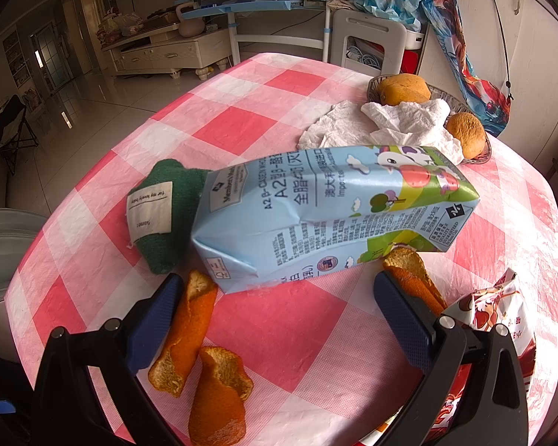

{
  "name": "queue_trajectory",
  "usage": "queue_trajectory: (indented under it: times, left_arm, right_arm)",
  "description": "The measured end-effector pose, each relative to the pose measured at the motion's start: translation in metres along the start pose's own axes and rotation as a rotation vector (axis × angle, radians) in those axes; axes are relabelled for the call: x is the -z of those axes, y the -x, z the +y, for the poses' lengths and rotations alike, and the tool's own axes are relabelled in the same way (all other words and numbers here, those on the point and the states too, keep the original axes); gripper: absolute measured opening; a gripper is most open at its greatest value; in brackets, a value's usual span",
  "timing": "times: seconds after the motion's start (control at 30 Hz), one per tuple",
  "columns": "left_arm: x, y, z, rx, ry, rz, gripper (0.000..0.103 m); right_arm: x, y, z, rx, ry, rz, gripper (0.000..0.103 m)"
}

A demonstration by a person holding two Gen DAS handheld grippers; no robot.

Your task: Collect trash

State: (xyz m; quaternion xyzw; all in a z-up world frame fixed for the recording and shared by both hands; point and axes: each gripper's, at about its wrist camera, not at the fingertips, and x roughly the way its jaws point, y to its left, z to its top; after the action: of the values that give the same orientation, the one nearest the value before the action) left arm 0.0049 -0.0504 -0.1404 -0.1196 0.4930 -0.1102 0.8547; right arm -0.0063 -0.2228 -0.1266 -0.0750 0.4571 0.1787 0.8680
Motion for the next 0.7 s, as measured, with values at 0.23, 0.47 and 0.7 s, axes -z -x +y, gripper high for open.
queue_trajectory:
  times: [0.23,0.47,0.7]
  left_arm:
    - [0.0019,-0.0002,-0.0030,-0.001,-0.004,0.003,0.086]
    - [0.0027,-0.0011,-0.0033,0.003,0.000,0.009,0.086]
    - [0.0022,-0.0012,-0.0026,0.006,-0.001,0.012,0.086]
  right_arm:
    - [0.0001,0.0003,-0.0001,0.000,0.000,0.000,0.097]
    - [0.0001,0.0000,0.0000,0.000,0.000,0.000,0.098]
    - [0.0001,0.0000,0.0000,0.000,0.000,0.000,0.097]
